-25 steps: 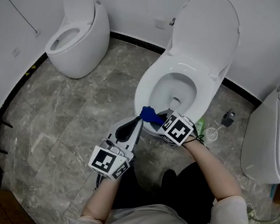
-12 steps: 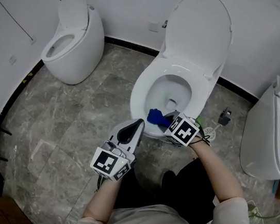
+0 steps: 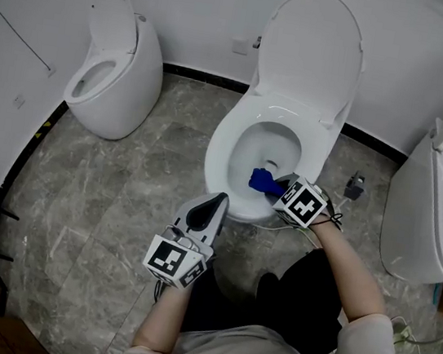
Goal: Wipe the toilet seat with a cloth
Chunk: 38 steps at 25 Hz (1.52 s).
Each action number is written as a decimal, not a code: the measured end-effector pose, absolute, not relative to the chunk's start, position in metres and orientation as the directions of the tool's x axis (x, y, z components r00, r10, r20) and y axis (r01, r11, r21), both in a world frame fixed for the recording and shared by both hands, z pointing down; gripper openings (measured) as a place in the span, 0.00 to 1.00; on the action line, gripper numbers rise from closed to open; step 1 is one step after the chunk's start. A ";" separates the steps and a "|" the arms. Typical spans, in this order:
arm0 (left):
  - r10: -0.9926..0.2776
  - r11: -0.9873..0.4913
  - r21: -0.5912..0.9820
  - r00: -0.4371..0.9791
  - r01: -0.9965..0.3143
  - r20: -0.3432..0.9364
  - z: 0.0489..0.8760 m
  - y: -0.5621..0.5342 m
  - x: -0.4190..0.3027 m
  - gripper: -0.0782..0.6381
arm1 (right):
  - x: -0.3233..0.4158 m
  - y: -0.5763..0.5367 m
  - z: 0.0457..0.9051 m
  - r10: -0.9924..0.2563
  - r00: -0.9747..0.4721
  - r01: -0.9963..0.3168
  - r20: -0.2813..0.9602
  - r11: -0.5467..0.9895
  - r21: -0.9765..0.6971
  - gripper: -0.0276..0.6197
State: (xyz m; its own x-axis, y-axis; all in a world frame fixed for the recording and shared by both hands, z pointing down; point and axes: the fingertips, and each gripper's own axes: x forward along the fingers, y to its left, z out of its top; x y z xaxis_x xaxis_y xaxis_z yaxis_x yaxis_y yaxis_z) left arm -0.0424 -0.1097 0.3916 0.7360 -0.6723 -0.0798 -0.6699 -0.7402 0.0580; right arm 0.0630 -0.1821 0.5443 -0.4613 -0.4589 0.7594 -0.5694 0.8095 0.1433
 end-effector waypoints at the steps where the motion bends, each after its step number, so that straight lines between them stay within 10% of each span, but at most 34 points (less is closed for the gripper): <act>1: -0.671 -0.742 0.058 0.737 -0.668 -0.079 0.392 -0.110 -0.041 0.12 | 0.066 -0.184 0.544 -0.461 -0.458 -0.576 0.760 0.805 0.142 0.13; 38: -0.659 -0.751 0.060 0.751 -0.657 -0.032 0.406 -0.113 -0.030 0.12 | 0.136 -0.251 0.544 -0.558 -0.397 -0.672 0.729 0.717 0.183 0.13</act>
State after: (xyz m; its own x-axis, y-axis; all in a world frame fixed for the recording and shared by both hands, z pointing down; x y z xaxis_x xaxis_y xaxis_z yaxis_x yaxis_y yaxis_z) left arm -0.0295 -0.1128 0.4058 0.7511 -0.6593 -0.0325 -0.6570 -0.7515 0.0603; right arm 0.1363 -0.2506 0.5437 -0.3971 -0.5576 0.7290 -0.6723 0.7174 0.1826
